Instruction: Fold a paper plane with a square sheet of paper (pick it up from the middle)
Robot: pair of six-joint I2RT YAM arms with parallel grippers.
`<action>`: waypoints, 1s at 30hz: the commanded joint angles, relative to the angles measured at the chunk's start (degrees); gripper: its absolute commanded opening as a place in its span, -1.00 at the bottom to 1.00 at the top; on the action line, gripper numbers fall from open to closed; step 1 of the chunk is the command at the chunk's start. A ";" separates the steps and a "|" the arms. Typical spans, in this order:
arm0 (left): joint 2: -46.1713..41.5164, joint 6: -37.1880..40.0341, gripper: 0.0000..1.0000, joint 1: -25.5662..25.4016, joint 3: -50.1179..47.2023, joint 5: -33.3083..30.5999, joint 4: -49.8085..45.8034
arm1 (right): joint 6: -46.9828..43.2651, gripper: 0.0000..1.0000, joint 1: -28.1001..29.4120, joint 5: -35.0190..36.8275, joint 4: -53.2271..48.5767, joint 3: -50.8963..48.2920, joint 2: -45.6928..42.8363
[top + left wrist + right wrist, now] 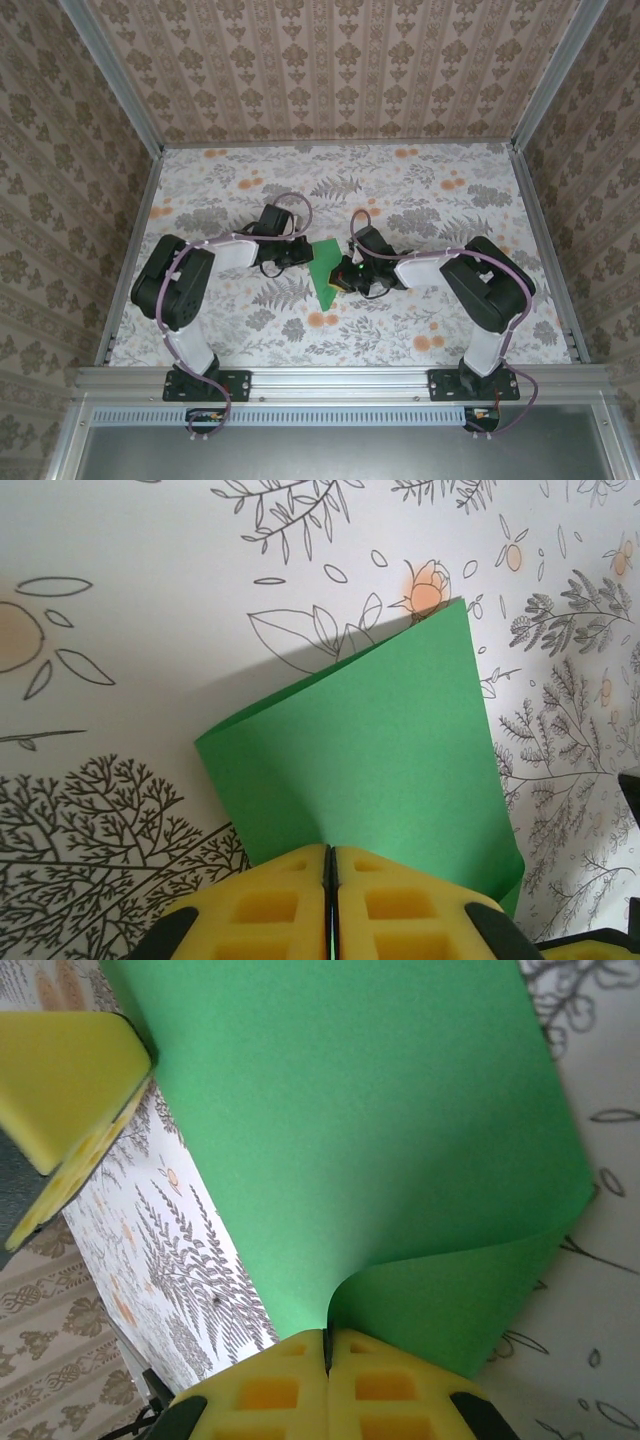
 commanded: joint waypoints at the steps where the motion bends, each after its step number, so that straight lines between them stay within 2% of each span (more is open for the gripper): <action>1: 1.89 1.22 -0.82 0.09 1.48 -0.21 -1.90 | 0.83 -0.94 0.38 0.11 1.34 1.68 0.69; 11: 4.03 1.49 -0.90 -0.13 2.02 0.28 -3.30 | 1.07 -0.94 0.56 -0.42 3.07 3.06 2.60; 30: 4.39 1.63 -0.90 -0.48 1.89 0.28 -3.54 | 0.57 -0.94 0.56 0.21 2.85 3.96 4.99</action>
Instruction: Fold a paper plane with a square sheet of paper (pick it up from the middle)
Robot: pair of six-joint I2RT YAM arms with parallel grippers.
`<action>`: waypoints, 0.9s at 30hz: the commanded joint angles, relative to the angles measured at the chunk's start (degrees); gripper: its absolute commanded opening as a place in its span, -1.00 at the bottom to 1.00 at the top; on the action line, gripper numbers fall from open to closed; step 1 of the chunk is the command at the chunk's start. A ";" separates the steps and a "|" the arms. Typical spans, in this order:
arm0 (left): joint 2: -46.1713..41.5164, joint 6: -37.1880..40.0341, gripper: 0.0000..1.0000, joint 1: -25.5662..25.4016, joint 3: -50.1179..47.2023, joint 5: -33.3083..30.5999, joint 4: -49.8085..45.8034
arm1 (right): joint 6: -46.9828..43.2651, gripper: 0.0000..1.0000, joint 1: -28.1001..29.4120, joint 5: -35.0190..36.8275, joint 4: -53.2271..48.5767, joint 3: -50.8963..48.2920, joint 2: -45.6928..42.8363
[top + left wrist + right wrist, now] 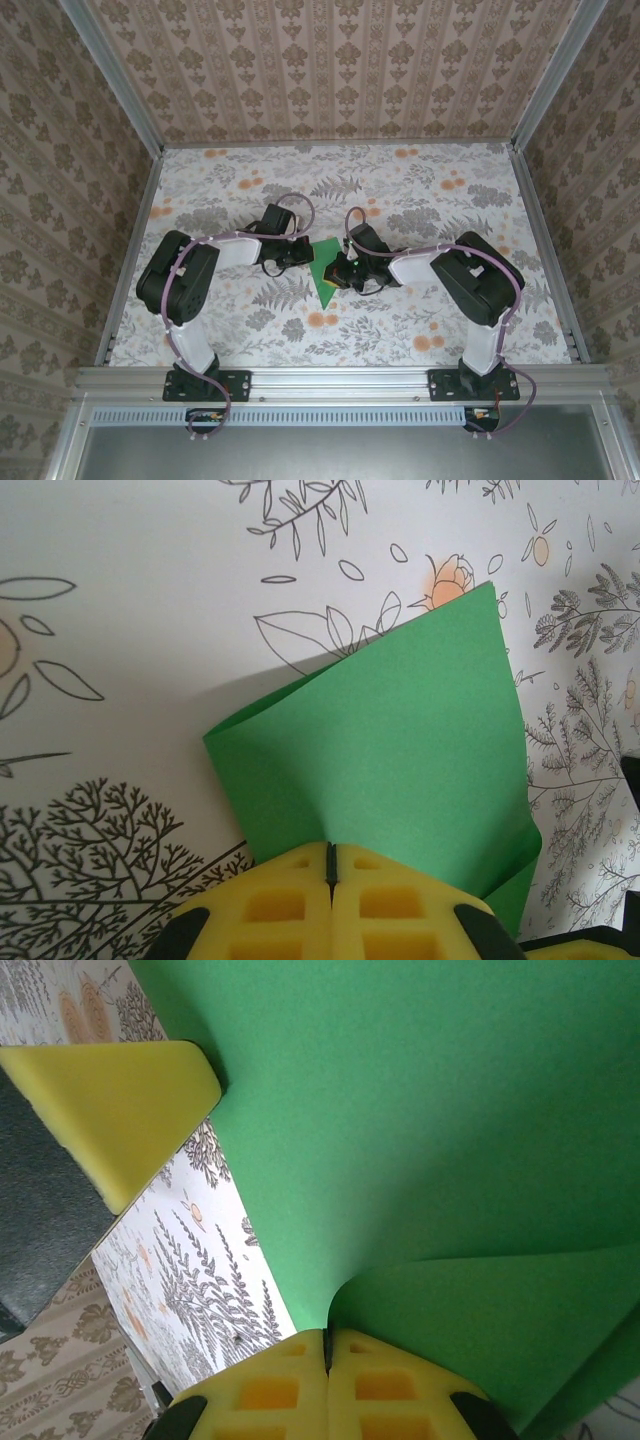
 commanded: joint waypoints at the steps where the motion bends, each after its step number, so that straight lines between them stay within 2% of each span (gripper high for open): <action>1: 2.12 1.36 -0.90 -0.51 0.50 -0.04 -3.09 | 0.14 -0.94 0.34 0.48 -0.02 1.36 1.21; 23: 1.44 1.38 -0.90 -0.55 0.35 0.13 -3.21 | -0.57 -0.94 0.34 2.06 -2.03 1.65 2.59; 27: -0.94 0.41 -0.81 0.07 0.27 -0.11 -4.11 | -0.58 -0.91 0.30 2.32 -2.72 1.47 2.67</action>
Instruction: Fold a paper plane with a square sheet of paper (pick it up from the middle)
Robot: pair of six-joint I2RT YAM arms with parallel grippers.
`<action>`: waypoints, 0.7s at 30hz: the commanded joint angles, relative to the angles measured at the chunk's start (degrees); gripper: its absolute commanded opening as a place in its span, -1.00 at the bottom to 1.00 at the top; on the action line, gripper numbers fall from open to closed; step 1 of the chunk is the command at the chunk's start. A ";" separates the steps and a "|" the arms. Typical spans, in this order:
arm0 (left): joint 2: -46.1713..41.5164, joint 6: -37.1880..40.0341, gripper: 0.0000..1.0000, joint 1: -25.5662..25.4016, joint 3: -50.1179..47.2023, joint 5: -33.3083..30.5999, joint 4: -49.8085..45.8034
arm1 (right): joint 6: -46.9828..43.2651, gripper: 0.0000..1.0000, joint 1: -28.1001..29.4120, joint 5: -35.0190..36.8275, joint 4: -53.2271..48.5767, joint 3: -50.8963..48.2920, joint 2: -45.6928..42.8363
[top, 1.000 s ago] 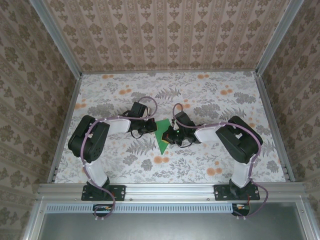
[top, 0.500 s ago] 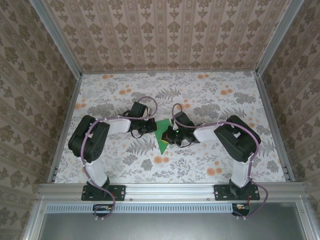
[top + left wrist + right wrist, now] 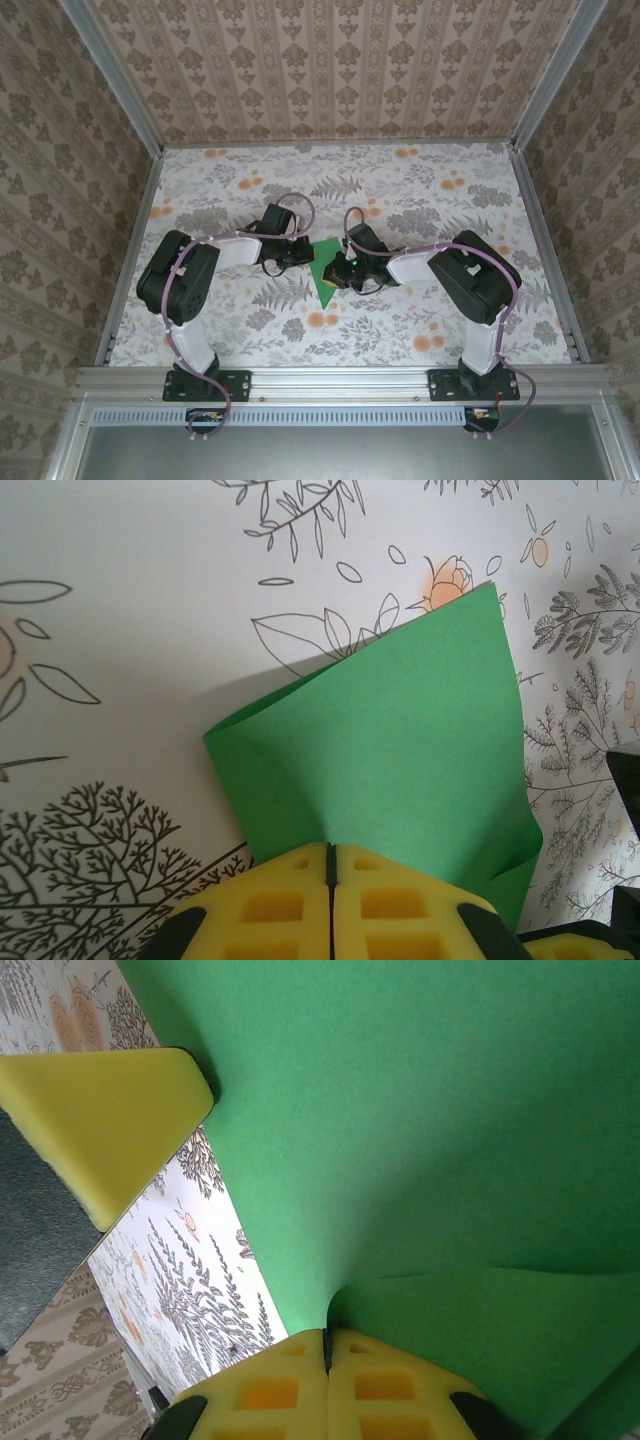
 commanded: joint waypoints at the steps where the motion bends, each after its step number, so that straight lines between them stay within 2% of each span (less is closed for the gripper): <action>1: -2.15 0.12 -0.77 0.43 -0.03 -0.35 -4.20 | -0.48 -0.89 0.34 2.09 -2.75 0.69 1.70; 6: -7.00 -1.53 -0.59 1.95 -1.51 -1.51 -4.88 | -0.66 -0.66 0.39 2.27 -3.46 0.76 1.66; 13: -12.08 -3.59 -0.46 2.91 -5.17 -1.97 -3.61 | -0.36 -0.30 0.43 2.35 -4.00 0.77 1.57; 21: -15.26 -5.15 -0.42 2.82 -8.36 -0.63 -1.81 | -0.31 -0.26 0.39 2.76 -4.66 0.54 1.35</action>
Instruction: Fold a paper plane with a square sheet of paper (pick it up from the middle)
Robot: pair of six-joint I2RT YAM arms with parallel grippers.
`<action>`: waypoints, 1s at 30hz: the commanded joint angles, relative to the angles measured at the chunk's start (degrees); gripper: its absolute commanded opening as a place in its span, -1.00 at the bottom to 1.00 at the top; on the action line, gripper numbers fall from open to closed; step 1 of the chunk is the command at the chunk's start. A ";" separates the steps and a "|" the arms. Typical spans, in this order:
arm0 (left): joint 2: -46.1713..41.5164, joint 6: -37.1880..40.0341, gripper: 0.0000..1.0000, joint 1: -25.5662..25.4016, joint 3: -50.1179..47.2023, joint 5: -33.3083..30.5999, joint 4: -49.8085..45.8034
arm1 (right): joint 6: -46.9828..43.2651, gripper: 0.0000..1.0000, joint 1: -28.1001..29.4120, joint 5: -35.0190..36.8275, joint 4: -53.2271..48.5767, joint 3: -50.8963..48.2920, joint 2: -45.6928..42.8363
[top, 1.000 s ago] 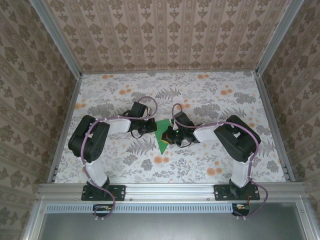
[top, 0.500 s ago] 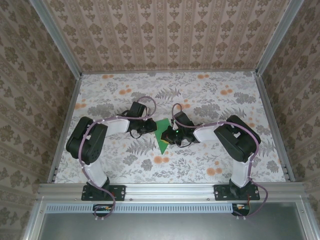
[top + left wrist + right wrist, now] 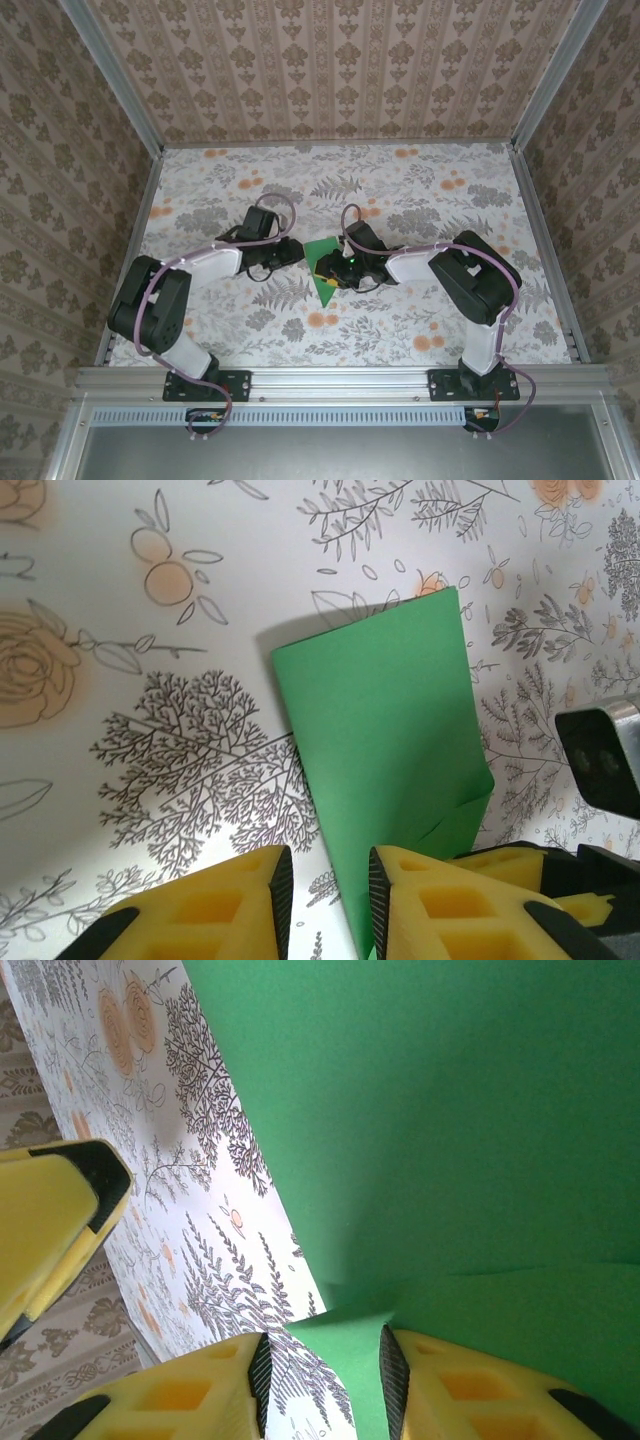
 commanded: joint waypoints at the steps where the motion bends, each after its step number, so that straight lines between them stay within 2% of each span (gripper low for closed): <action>1: -1.91 -1.61 -0.43 -0.11 -1.52 1.27 1.14 | -0.09 -0.29 0.16 3.22 -5.15 -0.85 1.52; 7: -1.74 -1.63 -0.63 -2.62 -2.47 2.78 2.06 | -0.20 -0.71 0.18 3.91 -6.03 -1.27 1.48; 10: -1.14 -1.21 -0.68 -4.04 -2.59 3.35 2.52 | -0.25 -0.83 0.19 3.95 -6.04 -1.46 1.49; 20: 2.73 0.63 -0.62 -6.03 -1.80 4.97 2.95 | -0.14 -0.94 0.27 3.53 -5.14 -1.65 1.37; 30: 4.95 1.18 -0.74 -7.10 -0.58 5.98 3.29 | 0.05 -1.00 0.21 3.41 -4.55 -1.94 1.19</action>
